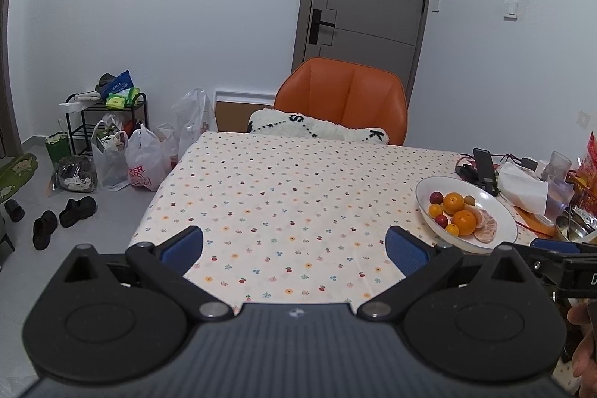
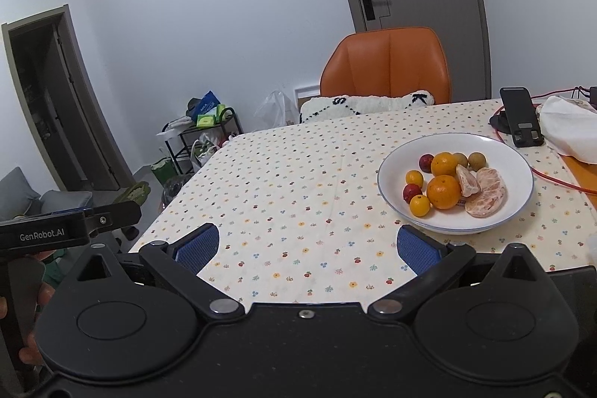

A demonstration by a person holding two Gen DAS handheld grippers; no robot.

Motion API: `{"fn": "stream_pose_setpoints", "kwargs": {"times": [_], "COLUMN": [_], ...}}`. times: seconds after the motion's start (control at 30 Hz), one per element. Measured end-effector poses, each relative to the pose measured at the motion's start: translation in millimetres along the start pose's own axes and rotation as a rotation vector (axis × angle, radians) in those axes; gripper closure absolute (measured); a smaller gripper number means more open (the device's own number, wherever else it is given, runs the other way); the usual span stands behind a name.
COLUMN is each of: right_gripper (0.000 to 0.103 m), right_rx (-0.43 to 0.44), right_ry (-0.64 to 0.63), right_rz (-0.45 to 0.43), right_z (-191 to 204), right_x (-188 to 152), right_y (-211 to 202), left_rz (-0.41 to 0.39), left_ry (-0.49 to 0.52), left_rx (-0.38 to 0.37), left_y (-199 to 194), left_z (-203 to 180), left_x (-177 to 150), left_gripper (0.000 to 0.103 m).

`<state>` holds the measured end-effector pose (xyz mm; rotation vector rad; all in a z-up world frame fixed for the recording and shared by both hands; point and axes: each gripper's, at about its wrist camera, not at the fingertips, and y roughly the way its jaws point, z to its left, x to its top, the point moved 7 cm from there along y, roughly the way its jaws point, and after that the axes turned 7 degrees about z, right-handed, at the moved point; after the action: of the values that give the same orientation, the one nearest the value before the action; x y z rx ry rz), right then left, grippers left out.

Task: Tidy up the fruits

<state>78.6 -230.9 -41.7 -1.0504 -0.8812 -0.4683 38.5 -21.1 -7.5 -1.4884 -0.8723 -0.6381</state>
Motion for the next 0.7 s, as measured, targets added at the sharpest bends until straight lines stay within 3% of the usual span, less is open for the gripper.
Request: {"fn": "stream_pose_setpoints", "kwargs": {"times": [0.7], "right_gripper": [0.000], "right_rx": [-0.006], "right_ry": [-0.005], "right_rz": [0.003], "right_z": [-1.1], "right_x": [-1.5], "right_y": [0.6], "left_rz": [0.006], "left_ry": [0.014], "left_rx": [-0.003], "left_y": [1.2], "left_z": [-2.4], "left_x": [-0.2], "left_gripper": [0.000]}}
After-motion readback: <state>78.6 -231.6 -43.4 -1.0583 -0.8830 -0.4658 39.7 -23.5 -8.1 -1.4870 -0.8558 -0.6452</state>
